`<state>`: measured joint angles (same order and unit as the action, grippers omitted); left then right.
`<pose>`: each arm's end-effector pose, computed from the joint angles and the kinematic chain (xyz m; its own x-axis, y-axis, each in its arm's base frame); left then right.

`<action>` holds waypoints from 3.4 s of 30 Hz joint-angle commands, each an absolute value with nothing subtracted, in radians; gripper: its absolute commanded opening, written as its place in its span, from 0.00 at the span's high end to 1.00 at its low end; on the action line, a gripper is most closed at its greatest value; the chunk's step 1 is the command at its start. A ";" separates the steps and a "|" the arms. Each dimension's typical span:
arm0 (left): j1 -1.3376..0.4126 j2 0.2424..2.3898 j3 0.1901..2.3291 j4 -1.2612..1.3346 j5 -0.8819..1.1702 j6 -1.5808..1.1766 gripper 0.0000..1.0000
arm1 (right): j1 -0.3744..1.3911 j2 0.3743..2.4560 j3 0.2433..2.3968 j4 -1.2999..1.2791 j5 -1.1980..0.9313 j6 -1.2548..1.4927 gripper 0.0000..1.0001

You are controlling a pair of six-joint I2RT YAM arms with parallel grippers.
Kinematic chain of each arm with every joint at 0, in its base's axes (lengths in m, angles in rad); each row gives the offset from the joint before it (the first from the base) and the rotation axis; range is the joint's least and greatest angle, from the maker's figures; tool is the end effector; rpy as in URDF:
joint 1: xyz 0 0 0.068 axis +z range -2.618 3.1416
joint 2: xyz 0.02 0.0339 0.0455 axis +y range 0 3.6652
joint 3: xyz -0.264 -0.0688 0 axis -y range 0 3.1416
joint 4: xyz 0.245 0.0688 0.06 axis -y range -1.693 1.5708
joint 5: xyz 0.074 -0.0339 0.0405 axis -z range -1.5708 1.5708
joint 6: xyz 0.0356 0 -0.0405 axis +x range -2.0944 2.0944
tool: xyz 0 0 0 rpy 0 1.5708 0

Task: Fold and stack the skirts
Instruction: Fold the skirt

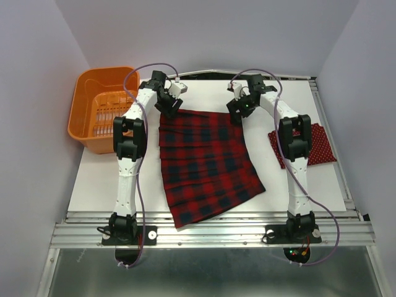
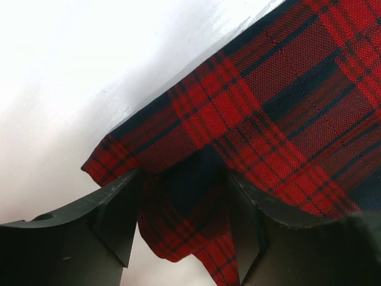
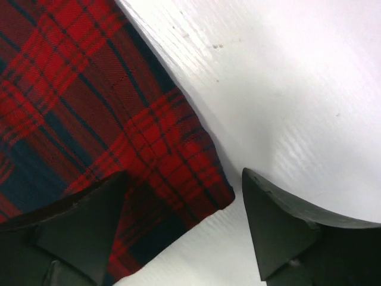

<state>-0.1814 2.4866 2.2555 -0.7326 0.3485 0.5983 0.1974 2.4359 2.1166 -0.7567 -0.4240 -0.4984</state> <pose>0.5318 -0.1099 0.1883 -0.4641 0.6233 -0.6294 0.7534 0.6514 0.0896 0.5099 0.1169 0.1711 -0.5810 -0.5605 -0.5902 -0.7378 0.6689 0.0910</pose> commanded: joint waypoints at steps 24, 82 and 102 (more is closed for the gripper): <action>-0.178 2.511 2.313 -0.781 0.351 0.611 0.45 | 0.170 2.554 2.261 -0.735 -0.581 -0.454 0.25; -0.468 1.284 0.730 0.110 0.034 0.658 1.00 | 0.178 1.609 1.040 -0.133 -0.543 -0.742 0.80; -0.494 1.135 0.919 -0.480 0.428 0.799 0.61 | 0.178 1.450 1.127 -0.593 -0.644 -0.926 0.31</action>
<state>-0.4911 1.1053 0.8799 -0.3504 0.3721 0.7647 0.1837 1.4357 1.0592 -0.4751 -0.6331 -0.8730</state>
